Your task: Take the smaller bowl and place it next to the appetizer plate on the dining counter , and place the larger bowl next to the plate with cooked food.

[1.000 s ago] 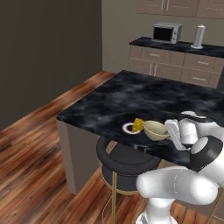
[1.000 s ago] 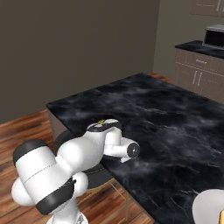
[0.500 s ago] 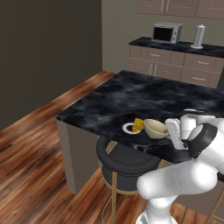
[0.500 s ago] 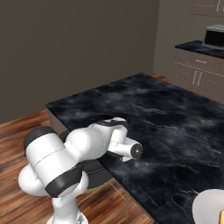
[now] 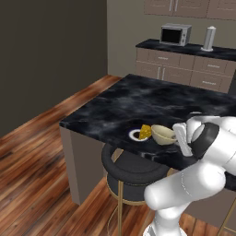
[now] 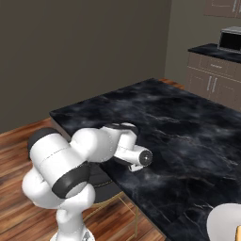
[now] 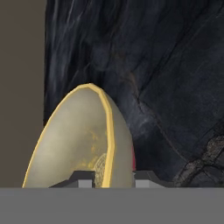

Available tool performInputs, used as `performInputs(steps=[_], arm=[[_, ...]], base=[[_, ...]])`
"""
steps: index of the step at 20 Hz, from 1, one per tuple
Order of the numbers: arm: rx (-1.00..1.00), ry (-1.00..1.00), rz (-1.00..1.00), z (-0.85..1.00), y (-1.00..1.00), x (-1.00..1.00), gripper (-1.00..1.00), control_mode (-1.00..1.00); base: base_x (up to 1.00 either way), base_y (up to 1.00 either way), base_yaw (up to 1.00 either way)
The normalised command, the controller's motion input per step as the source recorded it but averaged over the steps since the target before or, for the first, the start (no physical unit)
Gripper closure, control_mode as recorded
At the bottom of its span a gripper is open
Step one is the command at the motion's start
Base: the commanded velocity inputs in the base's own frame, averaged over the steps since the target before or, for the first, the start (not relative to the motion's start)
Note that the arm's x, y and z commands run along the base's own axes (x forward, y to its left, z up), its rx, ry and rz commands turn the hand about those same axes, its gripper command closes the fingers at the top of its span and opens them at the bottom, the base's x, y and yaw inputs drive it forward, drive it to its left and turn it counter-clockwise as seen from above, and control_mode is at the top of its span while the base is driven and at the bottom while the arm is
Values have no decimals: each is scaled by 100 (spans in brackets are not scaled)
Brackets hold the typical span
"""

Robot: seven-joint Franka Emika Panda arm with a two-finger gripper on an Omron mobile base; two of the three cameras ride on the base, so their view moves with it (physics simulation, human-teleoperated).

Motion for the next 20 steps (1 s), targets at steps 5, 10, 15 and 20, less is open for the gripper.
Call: performInputs(steps=[5,10,15,20], arm=[[0,-5,0,-10,10,0,-100,-100],[0,-14,0,4,1,-3,-100,-100],[1,-6,2,65,0,-35,-100,-100],[-29,8,4,94,-7,-78,-100,-100]], base=[[0,0,0],[0,0,0],[0,0,0],[0,0,0]])
